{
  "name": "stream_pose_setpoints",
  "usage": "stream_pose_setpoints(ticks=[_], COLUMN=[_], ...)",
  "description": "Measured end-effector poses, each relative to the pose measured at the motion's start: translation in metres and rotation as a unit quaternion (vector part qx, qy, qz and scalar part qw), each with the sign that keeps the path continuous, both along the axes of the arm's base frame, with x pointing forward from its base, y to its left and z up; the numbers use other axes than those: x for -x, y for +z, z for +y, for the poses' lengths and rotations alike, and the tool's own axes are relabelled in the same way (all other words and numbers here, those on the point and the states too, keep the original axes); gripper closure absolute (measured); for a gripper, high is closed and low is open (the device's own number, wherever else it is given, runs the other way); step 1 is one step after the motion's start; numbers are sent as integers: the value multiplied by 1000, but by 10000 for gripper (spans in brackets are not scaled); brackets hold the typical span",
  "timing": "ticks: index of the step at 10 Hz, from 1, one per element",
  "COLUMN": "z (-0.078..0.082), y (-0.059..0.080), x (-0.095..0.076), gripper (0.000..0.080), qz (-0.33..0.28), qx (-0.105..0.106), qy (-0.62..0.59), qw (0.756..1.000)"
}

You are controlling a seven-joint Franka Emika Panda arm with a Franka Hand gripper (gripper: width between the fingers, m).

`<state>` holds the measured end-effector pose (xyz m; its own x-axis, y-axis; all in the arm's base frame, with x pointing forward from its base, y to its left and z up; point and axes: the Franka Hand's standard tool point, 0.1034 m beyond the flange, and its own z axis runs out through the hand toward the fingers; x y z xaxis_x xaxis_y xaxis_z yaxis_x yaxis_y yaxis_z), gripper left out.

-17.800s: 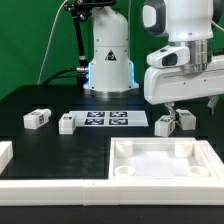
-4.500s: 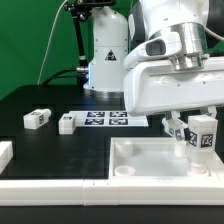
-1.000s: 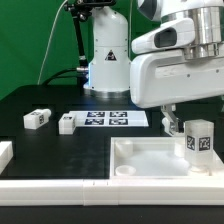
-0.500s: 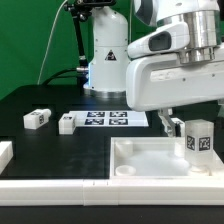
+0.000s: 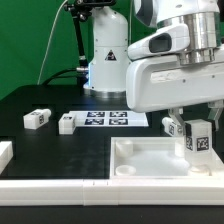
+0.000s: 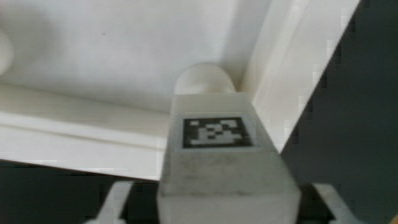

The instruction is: Assemble one leg

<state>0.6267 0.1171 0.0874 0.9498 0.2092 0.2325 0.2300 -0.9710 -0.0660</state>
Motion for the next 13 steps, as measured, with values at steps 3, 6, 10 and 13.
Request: stream_pose_setpoints(ticks=[3, 6, 10, 13], z=[-1, -4, -6, -7], y=[0, -1, -2, -2], x=[0, 0, 0, -1], gripper=[508, 508, 508, 506], qz=[7, 20, 37, 51], qx=[-14, -55, -92, -105], qy=[-56, -199, -356, -439], qw=[998, 978, 929, 891])
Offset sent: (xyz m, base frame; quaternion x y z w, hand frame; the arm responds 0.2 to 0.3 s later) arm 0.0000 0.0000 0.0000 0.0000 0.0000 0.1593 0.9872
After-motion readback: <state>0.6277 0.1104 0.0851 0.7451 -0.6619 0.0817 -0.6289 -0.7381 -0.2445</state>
